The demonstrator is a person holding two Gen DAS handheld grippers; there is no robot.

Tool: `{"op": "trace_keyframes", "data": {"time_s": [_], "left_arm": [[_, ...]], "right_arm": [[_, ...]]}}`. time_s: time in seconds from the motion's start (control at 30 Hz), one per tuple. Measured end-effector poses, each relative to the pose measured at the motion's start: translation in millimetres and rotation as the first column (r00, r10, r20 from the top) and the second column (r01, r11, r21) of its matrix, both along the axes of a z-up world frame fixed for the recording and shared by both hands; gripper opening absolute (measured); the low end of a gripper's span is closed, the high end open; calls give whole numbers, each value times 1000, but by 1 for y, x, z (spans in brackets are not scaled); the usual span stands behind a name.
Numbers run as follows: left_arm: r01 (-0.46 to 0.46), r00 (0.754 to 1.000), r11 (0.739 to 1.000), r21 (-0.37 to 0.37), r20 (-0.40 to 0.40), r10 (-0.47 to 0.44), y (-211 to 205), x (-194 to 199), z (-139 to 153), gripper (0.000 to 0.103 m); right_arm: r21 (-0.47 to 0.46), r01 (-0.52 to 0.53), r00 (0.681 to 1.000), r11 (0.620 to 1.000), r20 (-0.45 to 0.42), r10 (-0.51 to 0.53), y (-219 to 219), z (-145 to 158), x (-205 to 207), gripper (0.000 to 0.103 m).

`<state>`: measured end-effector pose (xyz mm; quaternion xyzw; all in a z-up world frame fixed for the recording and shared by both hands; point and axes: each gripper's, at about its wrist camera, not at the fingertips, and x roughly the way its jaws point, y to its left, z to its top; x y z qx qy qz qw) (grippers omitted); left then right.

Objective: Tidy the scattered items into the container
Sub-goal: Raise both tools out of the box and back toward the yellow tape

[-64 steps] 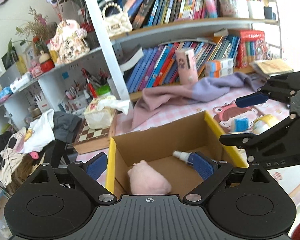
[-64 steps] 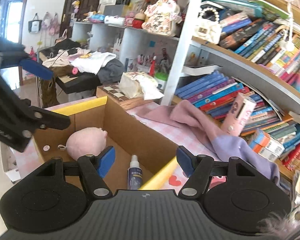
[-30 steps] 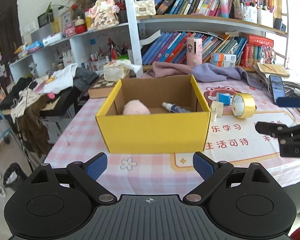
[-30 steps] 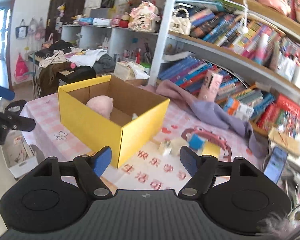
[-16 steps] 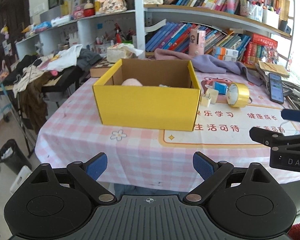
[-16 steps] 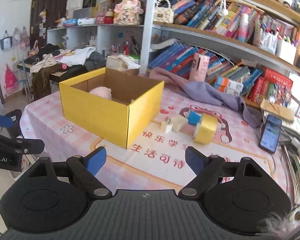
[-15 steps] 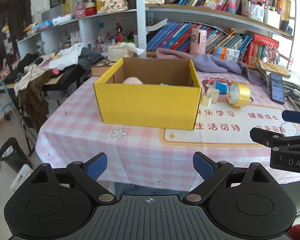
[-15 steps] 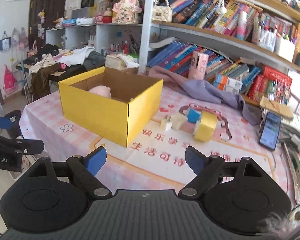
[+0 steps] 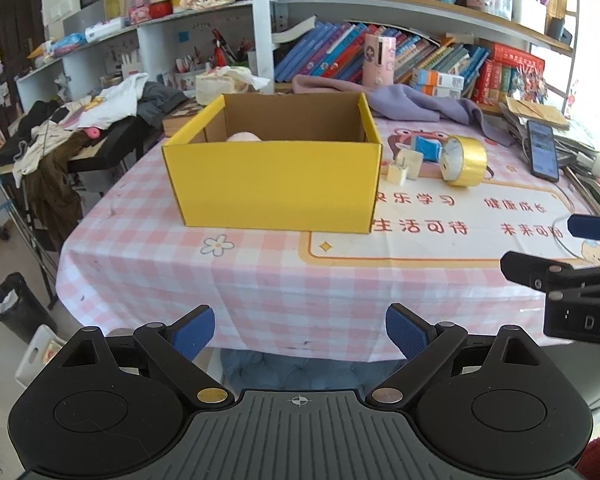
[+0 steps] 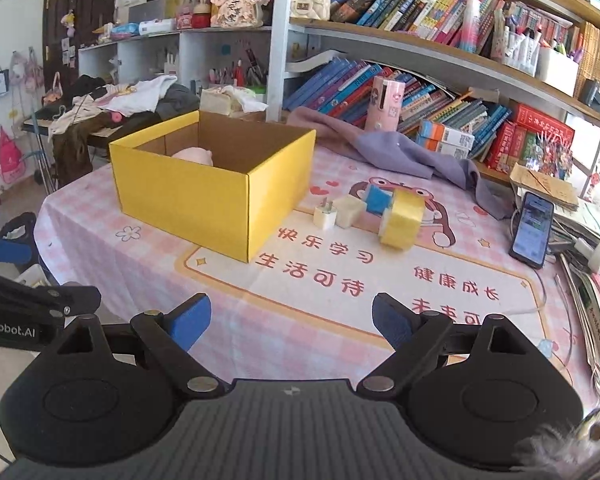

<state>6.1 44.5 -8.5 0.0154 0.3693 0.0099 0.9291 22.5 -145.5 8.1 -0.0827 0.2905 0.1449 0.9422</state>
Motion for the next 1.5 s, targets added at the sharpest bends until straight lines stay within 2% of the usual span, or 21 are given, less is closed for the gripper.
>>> {"op": "trace_keyframes", "data": {"time_s": [0.5,0.9,1.3,1.5], "left_arm": [[25,1000,1000,-9,-2,-25,-5,-1,-3,94],[139,990,990,-15,-18,-139,-35,15,-8,94],[270,963,963,7,-12,-269,-79,48,-10,93],[307,952,952,6,-9,-307,-97,66,-12,92]], "right_arm": [[-36,17,999,999,-37,-18,-2,-4,-1,88],[-45,88,993,995,-80,-92,-25,-9,4,86],[-32,190,976,981,-101,-192,-66,-12,25,86],[-32,191,974,981,-118,-193,-81,-15,40,85]]}}
